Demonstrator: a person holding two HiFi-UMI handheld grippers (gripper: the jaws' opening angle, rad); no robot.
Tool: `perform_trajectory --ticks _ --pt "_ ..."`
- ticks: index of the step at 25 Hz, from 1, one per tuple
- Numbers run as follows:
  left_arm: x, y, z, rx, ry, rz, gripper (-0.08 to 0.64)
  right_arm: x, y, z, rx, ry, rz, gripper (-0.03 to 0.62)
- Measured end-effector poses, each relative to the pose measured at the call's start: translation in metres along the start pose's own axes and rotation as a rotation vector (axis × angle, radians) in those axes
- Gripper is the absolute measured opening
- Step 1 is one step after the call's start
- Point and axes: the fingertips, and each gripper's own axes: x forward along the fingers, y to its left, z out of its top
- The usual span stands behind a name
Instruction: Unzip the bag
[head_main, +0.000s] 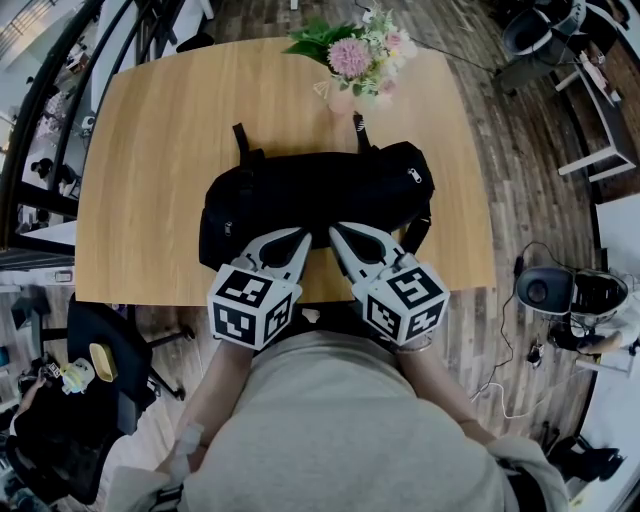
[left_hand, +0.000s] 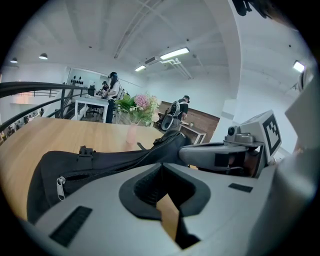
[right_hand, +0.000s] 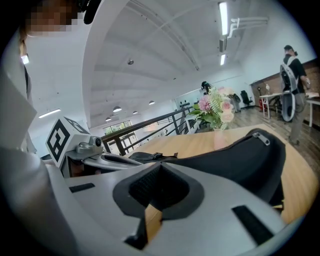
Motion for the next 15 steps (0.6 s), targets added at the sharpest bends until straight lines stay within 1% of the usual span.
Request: perform_trajectory --ticks 15 --pt "-0.0007 0.0006 -0.0053 -0.012 0.005 0.010 0.023 -0.0013 0.0000 -0.0068 -0.001 0.017 0.003 0.006"
